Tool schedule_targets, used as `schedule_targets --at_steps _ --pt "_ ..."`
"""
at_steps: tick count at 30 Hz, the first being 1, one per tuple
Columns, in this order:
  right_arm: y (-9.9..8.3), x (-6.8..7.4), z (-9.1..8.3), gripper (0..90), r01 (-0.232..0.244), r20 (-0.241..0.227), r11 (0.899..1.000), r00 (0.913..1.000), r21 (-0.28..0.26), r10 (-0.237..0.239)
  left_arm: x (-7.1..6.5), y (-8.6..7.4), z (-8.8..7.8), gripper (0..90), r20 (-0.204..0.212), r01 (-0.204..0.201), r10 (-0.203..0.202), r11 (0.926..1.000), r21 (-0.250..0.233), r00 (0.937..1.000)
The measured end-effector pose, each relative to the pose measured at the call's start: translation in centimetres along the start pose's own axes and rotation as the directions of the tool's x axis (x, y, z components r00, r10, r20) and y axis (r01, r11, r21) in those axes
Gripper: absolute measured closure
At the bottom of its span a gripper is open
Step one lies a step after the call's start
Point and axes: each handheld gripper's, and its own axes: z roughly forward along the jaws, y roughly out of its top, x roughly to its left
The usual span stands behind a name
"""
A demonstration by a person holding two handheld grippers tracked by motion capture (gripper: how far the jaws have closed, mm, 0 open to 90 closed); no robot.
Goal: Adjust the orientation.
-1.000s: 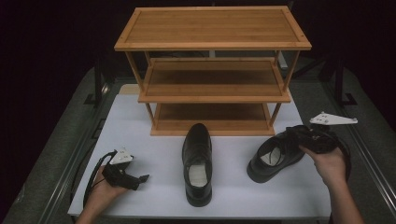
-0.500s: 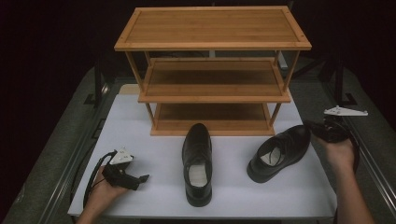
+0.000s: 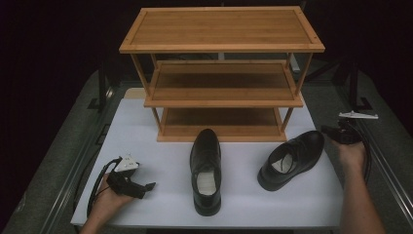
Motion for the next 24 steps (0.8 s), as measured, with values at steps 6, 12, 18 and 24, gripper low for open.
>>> schedule_targets --at_steps 6,12,18,24 --pt "-0.3 -0.2 0.3 90.0 -0.004 0.001 1.0 1.0 0.023 0.004 0.0 0.0 0.0 0.5 0.0 0.0 0.0 1.0 0.0 1.0" --pt "-0.3 0.0 0.3 90.0 -0.008 -0.011 0.999 0.9999 0.038 0.008 0.0 0.0 0.0 0.5 0.001 0.0 0.0 1.0 0.001 1.0" --pt "-0.4 0.3 0.2 90.0 -0.001 -0.036 0.999 0.9994 0.037 0.002 0.0 0.0 0.0 0.5 0.002 0.001 -0.001 1.0 0.001 1.0" --pt "-0.4 2.3 0.5 90.0 0.034 -0.079 0.999 0.9964 0.033 -0.031 0.0 0.0 0.0 0.5 0.002 0.001 -0.001 1.0 0.001 1.0"
